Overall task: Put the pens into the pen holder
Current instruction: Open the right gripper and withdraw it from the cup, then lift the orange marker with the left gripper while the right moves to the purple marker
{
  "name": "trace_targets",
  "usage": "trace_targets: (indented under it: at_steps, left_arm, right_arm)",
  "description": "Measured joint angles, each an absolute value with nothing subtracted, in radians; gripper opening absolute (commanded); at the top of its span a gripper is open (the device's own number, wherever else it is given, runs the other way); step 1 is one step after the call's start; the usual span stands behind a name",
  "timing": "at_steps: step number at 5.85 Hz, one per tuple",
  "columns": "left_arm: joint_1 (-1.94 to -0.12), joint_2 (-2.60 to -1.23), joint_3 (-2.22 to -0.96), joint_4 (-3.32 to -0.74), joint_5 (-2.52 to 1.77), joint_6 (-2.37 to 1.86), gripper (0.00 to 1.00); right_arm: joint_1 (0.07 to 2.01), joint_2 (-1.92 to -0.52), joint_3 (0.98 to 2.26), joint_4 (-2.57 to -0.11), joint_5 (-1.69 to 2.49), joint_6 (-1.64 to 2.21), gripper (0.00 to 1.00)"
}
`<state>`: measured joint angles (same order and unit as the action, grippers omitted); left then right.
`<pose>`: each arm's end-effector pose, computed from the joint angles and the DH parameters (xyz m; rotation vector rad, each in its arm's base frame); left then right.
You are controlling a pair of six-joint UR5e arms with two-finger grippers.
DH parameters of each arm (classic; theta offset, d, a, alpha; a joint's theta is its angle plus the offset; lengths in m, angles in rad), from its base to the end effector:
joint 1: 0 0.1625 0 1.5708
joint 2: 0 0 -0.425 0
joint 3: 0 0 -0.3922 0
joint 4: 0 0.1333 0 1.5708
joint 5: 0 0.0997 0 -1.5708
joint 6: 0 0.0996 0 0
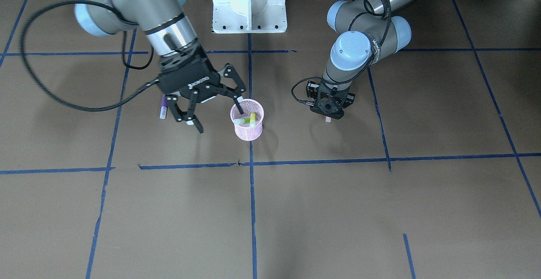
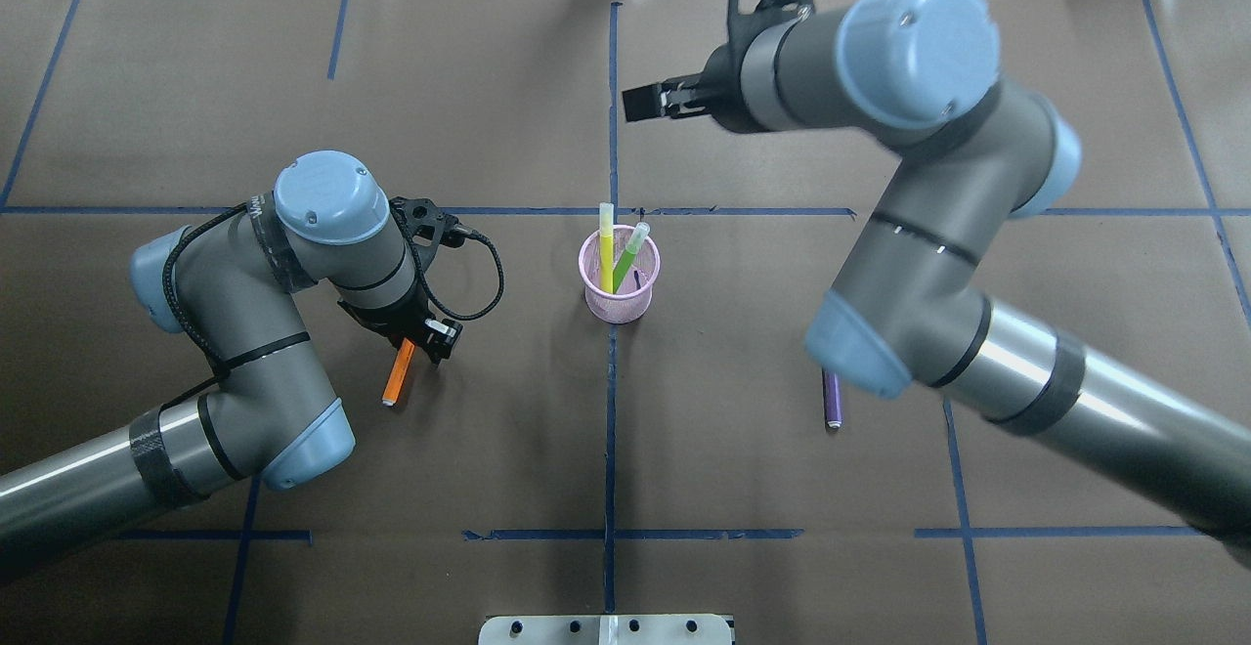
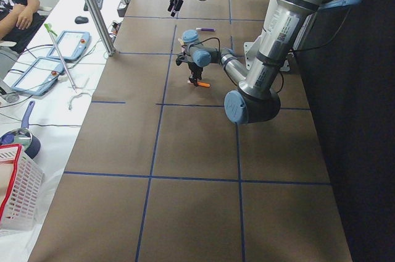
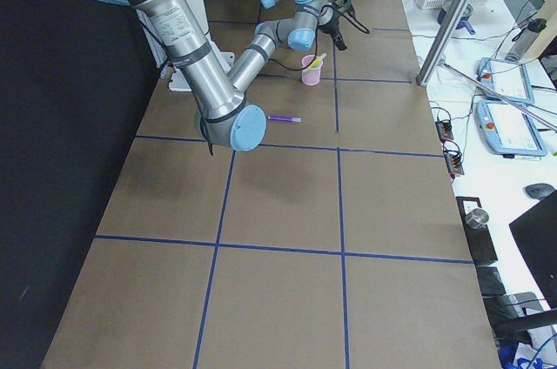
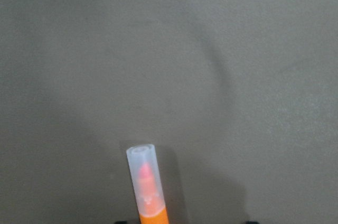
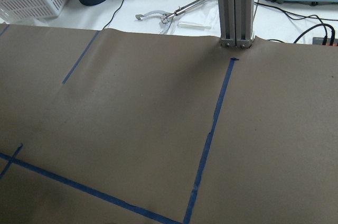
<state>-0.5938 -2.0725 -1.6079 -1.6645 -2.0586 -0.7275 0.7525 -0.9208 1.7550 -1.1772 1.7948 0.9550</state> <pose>0.5097 -0.4486 0.3459 0.0535 0.7812 0.3909 -0.3953 -0.5224 0.1491 0.6208 -1.0696 -0.0187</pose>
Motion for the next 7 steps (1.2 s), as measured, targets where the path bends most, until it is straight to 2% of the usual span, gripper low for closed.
trace_targets:
  at_steps: [1,4,7]
  left_arm:
    - [-0.597,-2.073,-1.609,-1.664,-2.060,-0.727,0.01]
    - [-0.607,-2.075,-1.616,-1.662,-2.063,-0.728,0.00]
    - [-0.697,-2.077,-1.708,-1.657,-2.054,-0.731,0.00]
  right_arm:
    - [0.803,-0.923,1.764,-1.216,1.873,0.948,1.00]
    - [0.826,-0.929,1.764,-1.233,1.905,0.942,1.00]
    - [0.857,-0.958,1.770,-1.366,1.991,0.942,1.00]
